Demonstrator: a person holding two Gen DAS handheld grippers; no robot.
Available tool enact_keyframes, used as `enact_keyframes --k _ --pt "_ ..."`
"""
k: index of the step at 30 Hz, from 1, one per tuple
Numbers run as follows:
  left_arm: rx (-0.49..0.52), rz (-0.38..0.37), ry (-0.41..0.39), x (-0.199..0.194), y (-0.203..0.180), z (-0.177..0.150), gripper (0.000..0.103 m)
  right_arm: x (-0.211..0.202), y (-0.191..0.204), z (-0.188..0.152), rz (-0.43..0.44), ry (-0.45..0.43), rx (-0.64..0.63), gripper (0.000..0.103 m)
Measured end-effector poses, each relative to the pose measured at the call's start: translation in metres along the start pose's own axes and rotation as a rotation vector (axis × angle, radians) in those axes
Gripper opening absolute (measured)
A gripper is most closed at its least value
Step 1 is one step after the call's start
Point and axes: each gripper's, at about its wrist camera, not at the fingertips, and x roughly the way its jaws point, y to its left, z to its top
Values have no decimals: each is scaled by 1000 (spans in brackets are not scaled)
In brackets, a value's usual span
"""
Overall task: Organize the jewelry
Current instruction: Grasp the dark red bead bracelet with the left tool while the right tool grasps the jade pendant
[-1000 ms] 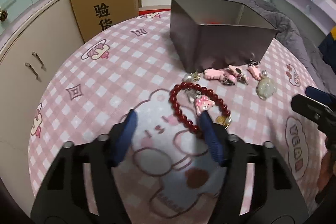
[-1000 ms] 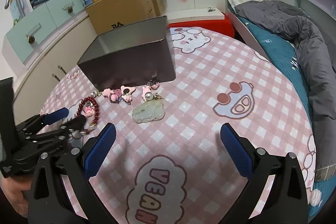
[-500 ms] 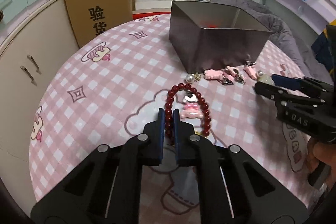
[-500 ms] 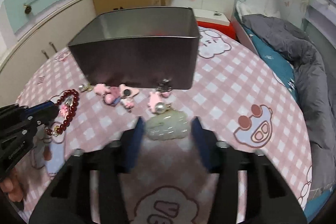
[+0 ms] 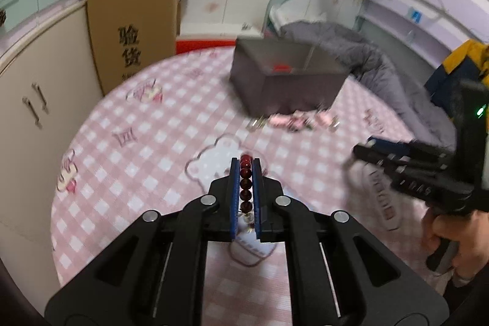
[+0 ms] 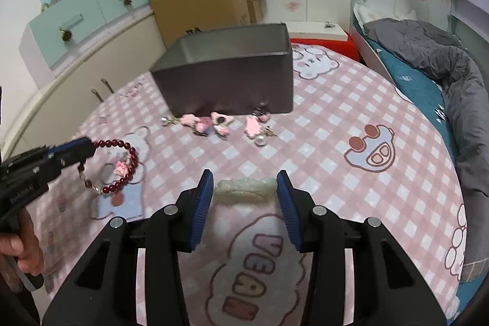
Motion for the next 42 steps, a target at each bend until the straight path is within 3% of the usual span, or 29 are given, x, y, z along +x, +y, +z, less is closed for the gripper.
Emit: enact_keyframes --k 3,4,9,11,12,13,16,17,18,19,21,25,26,27,28,31,33,35,36,37,39,40,42 --pt "12 -30 -32 -12 -5 8 8 -8 8 1 16 -19 -24 34" --pt "16 -35 -40 -15 -7 10 8 -10 9 2 21 -19 -28 12" --pt "28 -46 -69 -26 -14 17 8 -7 9 4 29 29 -34 13" --pt "25 -49 -68 -25 -13 17 8 -5 6 1 22 32 0 28" --pt "18 -58 -66 -25 -13 16 8 -5 4 0 23 31 12 54" --pt "16 -61 -65 -26 -12 16 8 -7 5 -2 30 14 22 70" --pt "13 -72 -59 -26 -13 14 8 -1 16 -2 49 24 -14 70" --pt "12 -74 -58 -26 -13 14 8 3 21 -2 40 33 -36 68" --pt "13 -74 -59 -26 -13 14 8 10 26 -2 27 54 -68 58" --pt "12 -75 -59 -26 -13 14 8 17 32 -3 15 77 -97 42" --pt "9 -79 -61 -27 -12 14 8 25 42 -9 -29 84 -159 41" --pt "5 -82 -73 -31 -10 17 8 22 41 -10 -18 79 -166 38" --pt "6 -84 -79 -32 -10 19 8 20 40 -9 -6 74 -160 35" --pt "8 -84 -82 -33 -10 20 8 17 38 -8 5 68 -151 15" --pt "10 -85 -85 -33 -11 22 8 15 36 -7 6 61 -142 9" --pt "14 -93 -97 -35 -11 29 8 11 32 -1 15 64 -133 9" --pt "15 -94 -106 -36 -11 33 8 15 30 0 13 82 -122 10" --pt "16 -94 -110 -36 -12 35 8 15 26 1 20 87 -87 32" --pt "16 -95 -111 -36 -12 36 8 14 25 2 16 74 -85 61" --pt "16 -97 -110 -36 -13 36 8 13 26 3 14 56 -91 71" --pt "19 -99 -107 -35 -15 36 8 21 30 8 22 61 -110 71" --pt "20 -101 -105 -35 -16 36 8 26 32 9 12 67 -117 66" --pt "18 -104 -102 -33 -17 36 8 43 37 11 -31 94 -155 45"
